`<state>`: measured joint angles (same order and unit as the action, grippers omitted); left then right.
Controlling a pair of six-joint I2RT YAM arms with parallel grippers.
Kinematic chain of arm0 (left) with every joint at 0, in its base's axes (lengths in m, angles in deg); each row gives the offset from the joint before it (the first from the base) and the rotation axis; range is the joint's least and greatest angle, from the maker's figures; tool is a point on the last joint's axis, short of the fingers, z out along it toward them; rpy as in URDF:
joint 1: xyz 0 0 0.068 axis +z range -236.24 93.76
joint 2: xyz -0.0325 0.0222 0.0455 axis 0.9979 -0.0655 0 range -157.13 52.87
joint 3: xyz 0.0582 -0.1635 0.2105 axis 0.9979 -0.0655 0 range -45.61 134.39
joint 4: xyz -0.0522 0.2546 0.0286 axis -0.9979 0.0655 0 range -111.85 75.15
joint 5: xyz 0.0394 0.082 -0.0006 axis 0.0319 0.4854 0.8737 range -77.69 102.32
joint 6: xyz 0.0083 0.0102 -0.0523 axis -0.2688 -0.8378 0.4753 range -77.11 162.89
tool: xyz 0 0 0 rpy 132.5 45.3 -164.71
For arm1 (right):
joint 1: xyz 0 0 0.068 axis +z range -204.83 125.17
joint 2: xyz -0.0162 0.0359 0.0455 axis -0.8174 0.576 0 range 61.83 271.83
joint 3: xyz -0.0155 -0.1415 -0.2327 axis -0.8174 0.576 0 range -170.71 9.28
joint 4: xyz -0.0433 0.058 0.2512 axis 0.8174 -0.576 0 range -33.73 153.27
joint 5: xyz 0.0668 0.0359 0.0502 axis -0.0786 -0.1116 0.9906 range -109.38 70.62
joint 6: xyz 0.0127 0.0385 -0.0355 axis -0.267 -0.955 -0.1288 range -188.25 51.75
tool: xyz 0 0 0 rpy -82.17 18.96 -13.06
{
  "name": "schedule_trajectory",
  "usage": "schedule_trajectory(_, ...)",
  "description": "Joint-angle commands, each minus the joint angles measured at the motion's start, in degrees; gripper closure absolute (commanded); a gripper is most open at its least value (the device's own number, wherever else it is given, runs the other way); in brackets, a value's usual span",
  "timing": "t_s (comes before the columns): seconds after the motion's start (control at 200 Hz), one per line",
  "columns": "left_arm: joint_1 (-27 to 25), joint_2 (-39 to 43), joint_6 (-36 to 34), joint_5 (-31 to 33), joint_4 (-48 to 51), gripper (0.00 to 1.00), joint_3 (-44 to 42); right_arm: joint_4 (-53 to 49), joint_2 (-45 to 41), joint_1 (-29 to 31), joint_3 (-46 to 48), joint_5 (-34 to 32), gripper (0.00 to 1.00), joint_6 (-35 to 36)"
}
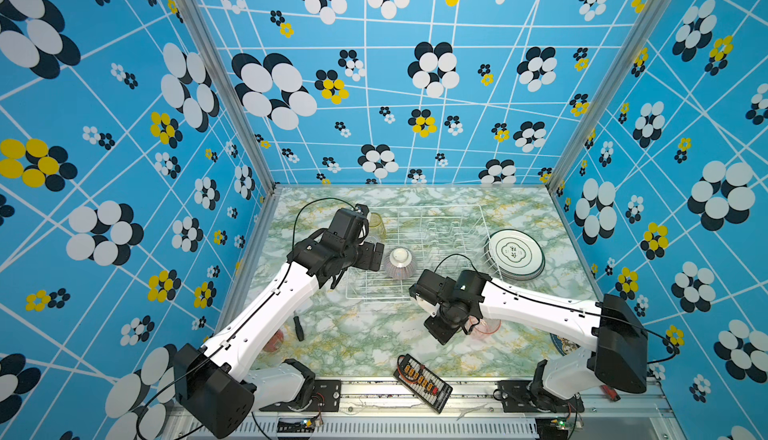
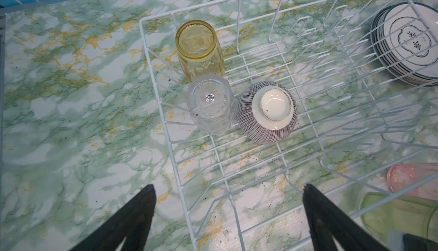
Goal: Unload the mixed dishes from the dish rack
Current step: 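Grasp the green glass with the right gripper while the left gripper opens and withdraws, then lower the green glass onto the table beside the pink glass and release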
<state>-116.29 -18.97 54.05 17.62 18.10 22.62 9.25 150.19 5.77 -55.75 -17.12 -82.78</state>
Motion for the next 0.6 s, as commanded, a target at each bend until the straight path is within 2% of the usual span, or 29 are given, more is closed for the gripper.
schedule_trajectory(0.0, -0.5, -0.5, -1.3, 1.7, 0.8, 0.02, 1.1, -2.9, 1.8, 0.2, -0.3, -2.9, 1.00, 0.5)
schedule_trajectory(0.5, -1.4, -2.7, -2.6, 2.3, 1.1, 0.00, 1.2, -1.4, 5.9, -1.2, -0.2, -2.9, 1.00, 1.9)
schedule_trajectory(0.595, -1.7, -3.3, -2.9, 2.8, 0.9, 0.01, 1.1, -1.3, 6.1, -1.4, -0.2, -3.1, 0.94, 2.0)
